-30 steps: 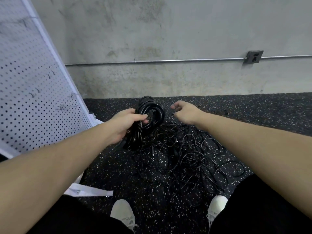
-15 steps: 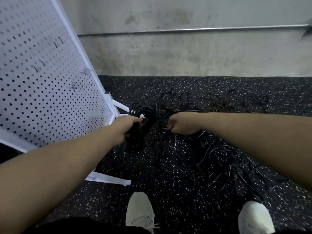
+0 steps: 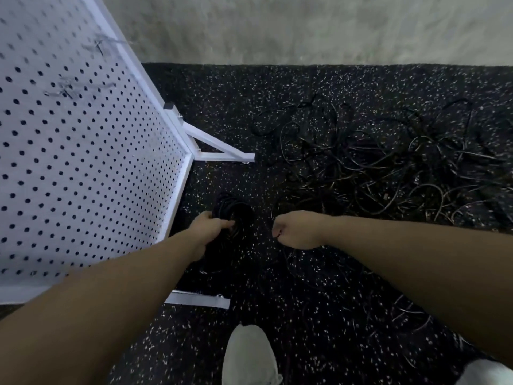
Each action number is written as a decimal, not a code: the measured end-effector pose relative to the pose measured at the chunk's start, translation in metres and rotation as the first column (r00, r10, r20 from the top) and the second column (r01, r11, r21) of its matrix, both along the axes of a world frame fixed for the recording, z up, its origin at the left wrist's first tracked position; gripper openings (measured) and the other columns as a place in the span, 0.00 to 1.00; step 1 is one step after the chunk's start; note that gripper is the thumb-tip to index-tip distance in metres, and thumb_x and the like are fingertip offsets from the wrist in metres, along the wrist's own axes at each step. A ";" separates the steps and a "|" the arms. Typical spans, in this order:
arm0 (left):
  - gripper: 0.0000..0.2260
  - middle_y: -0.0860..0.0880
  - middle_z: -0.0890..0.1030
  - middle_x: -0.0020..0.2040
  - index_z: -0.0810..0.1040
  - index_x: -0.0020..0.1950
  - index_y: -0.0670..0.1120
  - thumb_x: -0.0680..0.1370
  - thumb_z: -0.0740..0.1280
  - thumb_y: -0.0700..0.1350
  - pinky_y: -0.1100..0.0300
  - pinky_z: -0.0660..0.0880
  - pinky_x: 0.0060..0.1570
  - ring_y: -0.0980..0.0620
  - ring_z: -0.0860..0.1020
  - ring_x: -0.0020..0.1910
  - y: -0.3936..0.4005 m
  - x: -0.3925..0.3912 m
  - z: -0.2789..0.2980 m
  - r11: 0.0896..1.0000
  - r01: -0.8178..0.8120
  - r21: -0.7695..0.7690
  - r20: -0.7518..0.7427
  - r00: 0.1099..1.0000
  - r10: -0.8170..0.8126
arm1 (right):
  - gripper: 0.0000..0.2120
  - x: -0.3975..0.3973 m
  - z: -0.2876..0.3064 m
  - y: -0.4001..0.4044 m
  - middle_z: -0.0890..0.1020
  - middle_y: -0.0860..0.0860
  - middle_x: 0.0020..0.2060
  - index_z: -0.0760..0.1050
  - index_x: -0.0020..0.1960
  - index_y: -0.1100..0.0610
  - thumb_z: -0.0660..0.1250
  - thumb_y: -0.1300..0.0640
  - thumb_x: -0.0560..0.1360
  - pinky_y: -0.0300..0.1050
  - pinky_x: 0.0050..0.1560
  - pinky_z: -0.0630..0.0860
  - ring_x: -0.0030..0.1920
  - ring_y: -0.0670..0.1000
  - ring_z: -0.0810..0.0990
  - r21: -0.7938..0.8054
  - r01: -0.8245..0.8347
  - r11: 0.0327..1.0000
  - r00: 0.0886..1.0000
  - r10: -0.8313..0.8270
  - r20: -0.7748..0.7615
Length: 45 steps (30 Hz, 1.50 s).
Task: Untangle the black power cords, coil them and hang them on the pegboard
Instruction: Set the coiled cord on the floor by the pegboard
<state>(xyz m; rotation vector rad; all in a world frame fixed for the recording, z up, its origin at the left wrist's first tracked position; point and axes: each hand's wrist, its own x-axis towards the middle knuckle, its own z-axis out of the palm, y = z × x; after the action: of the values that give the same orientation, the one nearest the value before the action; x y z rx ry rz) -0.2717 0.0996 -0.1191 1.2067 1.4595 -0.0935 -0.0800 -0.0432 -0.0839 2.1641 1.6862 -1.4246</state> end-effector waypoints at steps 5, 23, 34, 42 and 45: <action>0.26 0.43 0.81 0.58 0.71 0.67 0.45 0.74 0.79 0.46 0.43 0.80 0.60 0.42 0.82 0.55 -0.008 -0.015 -0.020 0.999 0.037 0.016 -0.031 0.999 -0.036 | 0.15 0.016 -0.015 0.002 0.77 0.48 0.66 0.76 0.66 0.50 0.59 0.55 0.81 0.49 0.67 0.73 0.66 0.52 0.74 -0.042 0.016 0.999 0.999 -0.014 0.043; 0.10 0.52 0.81 0.53 0.77 0.62 0.49 0.81 0.68 0.43 0.62 0.77 0.46 0.52 0.80 0.46 -0.078 0.023 0.043 0.693 0.578 0.431 -0.042 0.780 -0.625 | 0.14 0.019 0.024 -0.081 0.74 0.45 0.51 0.74 0.64 0.50 0.67 0.52 0.79 0.42 0.54 0.73 0.54 0.49 0.74 0.060 0.132 0.989 0.985 -0.137 0.103; 0.27 0.52 0.71 0.66 0.66 0.76 0.53 0.79 0.70 0.42 0.65 0.77 0.42 0.57 0.78 0.41 -0.114 0.084 -0.006 0.454 0.841 0.293 -0.071 0.493 -0.867 | 0.18 0.032 -0.014 -0.100 0.80 0.50 0.57 0.76 0.63 0.55 0.68 0.48 0.76 0.49 0.55 0.80 0.56 0.53 0.79 -0.168 0.107 0.980 0.965 -0.062 0.253; 0.27 0.49 0.58 0.79 0.67 0.78 0.56 0.79 0.69 0.49 0.48 0.64 0.75 0.46 0.63 0.75 -0.107 0.096 0.011 0.122 0.931 0.343 -0.347 0.246 -0.905 | 0.12 0.036 0.006 -0.090 0.81 0.51 0.45 0.72 0.64 0.58 0.58 0.59 0.82 0.49 0.56 0.80 0.51 0.53 0.82 -0.090 0.247 0.965 0.968 -0.249 -0.012; 0.24 0.52 0.59 0.81 0.67 0.77 0.57 0.81 0.66 0.53 0.44 0.52 0.77 0.47 0.56 0.80 -0.108 0.098 0.036 0.059 0.919 0.390 -0.449 0.246 -0.859 | 0.14 0.047 0.042 -0.094 0.78 0.46 0.48 0.73 0.67 0.55 0.54 0.57 0.85 0.42 0.52 0.74 0.43 0.44 0.77 0.015 0.282 0.959 0.959 -0.281 -0.045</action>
<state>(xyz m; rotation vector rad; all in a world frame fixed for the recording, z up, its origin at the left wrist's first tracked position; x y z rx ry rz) -0.1737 -0.0080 -0.0829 2.6061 0.4948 -0.6055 -0.0330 -0.1377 -0.0422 2.4841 1.4552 -1.5310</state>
